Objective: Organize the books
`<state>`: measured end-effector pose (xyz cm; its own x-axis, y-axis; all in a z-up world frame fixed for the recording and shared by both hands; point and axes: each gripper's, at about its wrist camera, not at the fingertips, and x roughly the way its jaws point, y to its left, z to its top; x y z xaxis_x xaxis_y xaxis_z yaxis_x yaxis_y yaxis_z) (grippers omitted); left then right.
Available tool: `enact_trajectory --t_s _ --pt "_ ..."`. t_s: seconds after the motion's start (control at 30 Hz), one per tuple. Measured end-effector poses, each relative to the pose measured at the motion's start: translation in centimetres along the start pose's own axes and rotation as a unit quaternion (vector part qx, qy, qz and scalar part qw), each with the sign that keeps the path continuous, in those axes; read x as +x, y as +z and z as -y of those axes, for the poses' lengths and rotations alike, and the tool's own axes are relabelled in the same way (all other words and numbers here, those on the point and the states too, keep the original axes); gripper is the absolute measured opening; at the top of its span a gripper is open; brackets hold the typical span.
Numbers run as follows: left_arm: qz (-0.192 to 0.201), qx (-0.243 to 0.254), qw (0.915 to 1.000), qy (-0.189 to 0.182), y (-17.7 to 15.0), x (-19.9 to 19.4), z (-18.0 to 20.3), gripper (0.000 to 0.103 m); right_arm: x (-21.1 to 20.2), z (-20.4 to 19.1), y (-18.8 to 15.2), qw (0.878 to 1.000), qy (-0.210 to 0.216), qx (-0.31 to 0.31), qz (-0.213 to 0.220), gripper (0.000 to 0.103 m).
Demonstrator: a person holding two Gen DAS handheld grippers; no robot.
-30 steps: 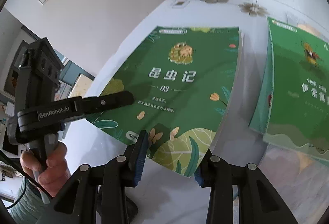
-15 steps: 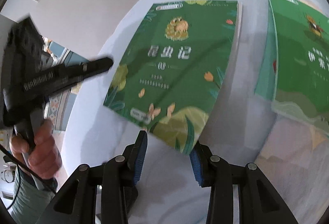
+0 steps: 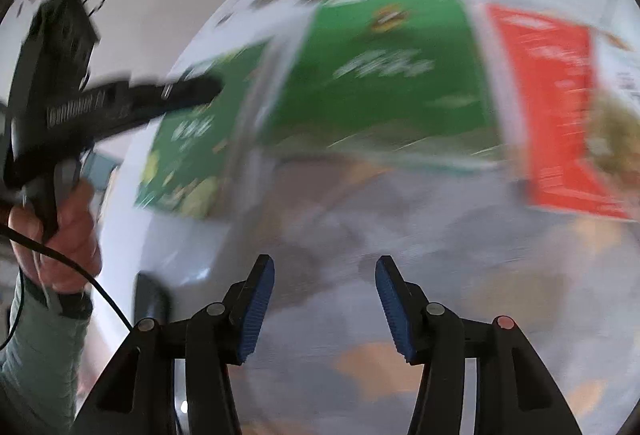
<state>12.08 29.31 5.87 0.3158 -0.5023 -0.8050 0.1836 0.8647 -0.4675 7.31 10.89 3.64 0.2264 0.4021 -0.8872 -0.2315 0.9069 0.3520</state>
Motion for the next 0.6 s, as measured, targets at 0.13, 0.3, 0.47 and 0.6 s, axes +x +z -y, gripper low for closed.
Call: enact_trajectory --t_s 0.13,0.3,0.47,0.6 --pt "-0.004 0.002 1.0 0.006 0.5 1.5 0.8 0.047 -3.1 4.3 2.7 0.997 -0.024 0.045 0.06 0.056" --pt "0.0 -0.012 0.9995 0.029 0.3 3.3 1.1 0.047 -2.9 7.3 6.1 0.992 -0.05 0.077 0.084 0.057" --pt "-0.011 -0.031 0.9986 0.042 0.0 5.1 1.0 0.045 -1.1 8.0 7.4 0.992 -0.051 0.08 0.081 0.056" --pt "-0.01 -0.047 0.9984 0.03 0.3 5.5 0.7 0.045 0.6 7.9 8.2 0.993 -0.046 0.068 0.079 0.044"
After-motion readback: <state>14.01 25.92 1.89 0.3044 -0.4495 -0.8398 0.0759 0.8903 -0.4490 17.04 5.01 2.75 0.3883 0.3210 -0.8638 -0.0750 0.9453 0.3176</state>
